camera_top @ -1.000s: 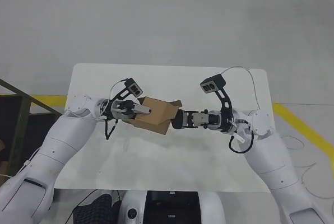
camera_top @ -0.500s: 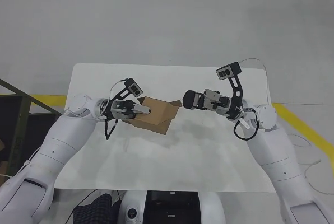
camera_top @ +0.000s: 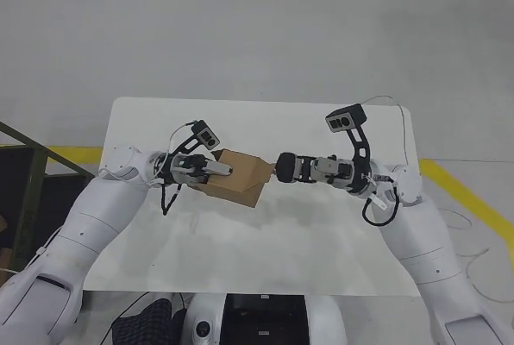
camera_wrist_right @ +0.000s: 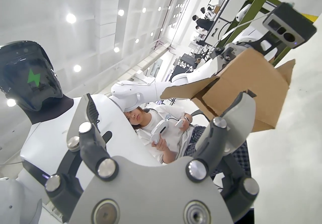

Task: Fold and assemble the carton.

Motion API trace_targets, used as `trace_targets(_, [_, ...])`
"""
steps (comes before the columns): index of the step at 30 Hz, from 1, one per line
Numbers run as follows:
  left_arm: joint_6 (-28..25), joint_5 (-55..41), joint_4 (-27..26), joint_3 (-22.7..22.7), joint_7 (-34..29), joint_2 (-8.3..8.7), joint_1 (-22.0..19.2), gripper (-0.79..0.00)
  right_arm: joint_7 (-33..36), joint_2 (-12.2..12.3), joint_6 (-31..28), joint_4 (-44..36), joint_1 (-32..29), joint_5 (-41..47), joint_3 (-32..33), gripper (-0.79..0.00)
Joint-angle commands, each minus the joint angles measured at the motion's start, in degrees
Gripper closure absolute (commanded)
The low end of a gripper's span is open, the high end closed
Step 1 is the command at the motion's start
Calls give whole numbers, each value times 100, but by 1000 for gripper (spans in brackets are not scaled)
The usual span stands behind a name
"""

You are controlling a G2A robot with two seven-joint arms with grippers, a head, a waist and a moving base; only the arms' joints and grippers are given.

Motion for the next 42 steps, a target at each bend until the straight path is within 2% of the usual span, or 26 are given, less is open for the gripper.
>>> trace_targets(1, [0, 0, 0, 0, 0, 0, 0, 0, 30, -7, 66, -152, -42, -3, -65, -785])
trace_targets(13, [0, 0, 0, 0, 0, 0, 0, 0, -152, -133, 154, -187, 102, -89, -580, -785])
trace_targets(20, [0, 0, 0, 0, 0, 0, 0, 0, -308, -106, 80, -122, 71, -336, -391, -785])
trace_targets(24, [0, 0, 0, 0, 0, 0, 0, 0, -559, 18, 47, -283, -148, -986, 96, -785])
trace_targets(30, [0, 0, 0, 0, 0, 0, 0, 0, -1863, 186, 548, -891, -543, -2729, 827, -785])
trace_targets(34, [0, 0, 0, 0, 0, 0, 0, 0, -2079, 216, 906, -1222, -527, -3181, 865, -785])
trace_targets(42, [0, 0, 0, 0, 0, 0, 0, 0, -2104, 217, 1161, -1667, -255, -3849, 567, -785])
